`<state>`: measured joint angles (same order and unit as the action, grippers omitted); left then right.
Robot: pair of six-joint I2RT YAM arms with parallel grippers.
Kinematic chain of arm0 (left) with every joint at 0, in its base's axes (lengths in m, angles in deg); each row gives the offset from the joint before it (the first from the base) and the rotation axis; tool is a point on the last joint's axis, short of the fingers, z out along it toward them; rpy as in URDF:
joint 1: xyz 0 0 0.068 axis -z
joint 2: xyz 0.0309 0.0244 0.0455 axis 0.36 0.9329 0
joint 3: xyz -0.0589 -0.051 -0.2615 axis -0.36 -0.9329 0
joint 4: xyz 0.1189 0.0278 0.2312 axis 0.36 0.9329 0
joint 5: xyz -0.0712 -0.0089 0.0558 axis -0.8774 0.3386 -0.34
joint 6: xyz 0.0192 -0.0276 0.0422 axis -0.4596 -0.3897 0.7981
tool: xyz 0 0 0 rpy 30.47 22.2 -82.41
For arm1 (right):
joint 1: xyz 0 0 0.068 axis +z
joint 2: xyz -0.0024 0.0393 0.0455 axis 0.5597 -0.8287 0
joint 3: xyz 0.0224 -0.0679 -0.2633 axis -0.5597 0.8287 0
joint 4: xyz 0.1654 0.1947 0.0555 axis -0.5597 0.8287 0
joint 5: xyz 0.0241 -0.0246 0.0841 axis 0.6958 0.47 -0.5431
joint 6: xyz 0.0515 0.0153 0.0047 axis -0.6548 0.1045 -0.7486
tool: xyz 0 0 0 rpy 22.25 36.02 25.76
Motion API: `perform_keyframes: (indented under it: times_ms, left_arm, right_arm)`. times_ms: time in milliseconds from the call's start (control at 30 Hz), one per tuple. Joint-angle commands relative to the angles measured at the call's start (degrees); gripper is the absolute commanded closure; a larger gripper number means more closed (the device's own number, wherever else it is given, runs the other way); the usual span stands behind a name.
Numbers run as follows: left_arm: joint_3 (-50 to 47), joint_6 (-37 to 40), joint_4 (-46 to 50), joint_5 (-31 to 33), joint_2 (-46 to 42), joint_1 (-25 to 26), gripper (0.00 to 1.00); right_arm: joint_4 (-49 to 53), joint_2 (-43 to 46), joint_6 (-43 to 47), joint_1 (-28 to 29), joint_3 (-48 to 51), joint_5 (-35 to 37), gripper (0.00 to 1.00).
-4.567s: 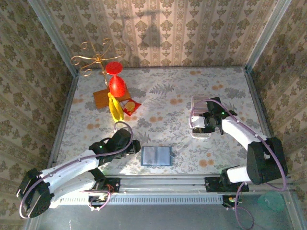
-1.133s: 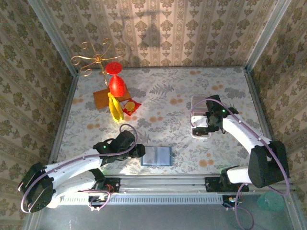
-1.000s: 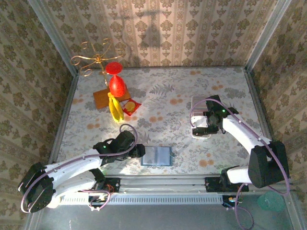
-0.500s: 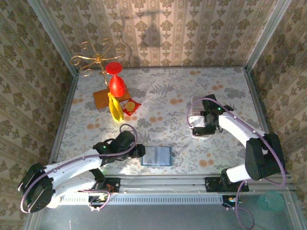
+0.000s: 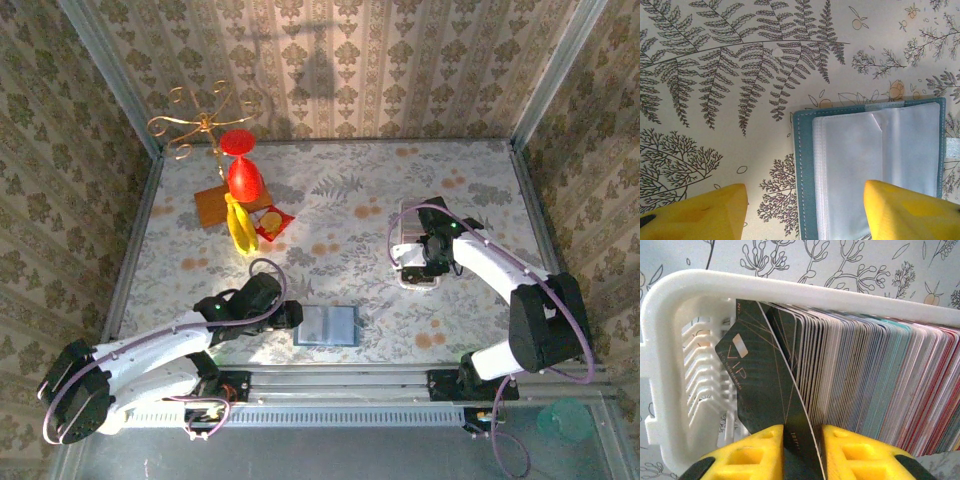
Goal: Put the credit cards into the card holder
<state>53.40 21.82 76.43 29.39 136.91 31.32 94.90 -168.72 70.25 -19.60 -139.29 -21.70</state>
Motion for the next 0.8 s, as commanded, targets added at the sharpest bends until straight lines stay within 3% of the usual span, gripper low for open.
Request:
perform_keyframes:
  times_ms: [0, 767]
  left_arm:
    - [0.2, 0.8, 0.1, 0.7, -0.8, 0.2, 0.37]
    - [-0.8, 1.4, -0.5, -1.7, -2.1, 0.3, 0.34]
  right_arm:
    - [-0.5, 1.0, 0.1, 0.0, -0.6, 1.6, 0.83]
    - [9.3, 9.5, -1.3, 0.1, -3.2, 1.3, 1.0]
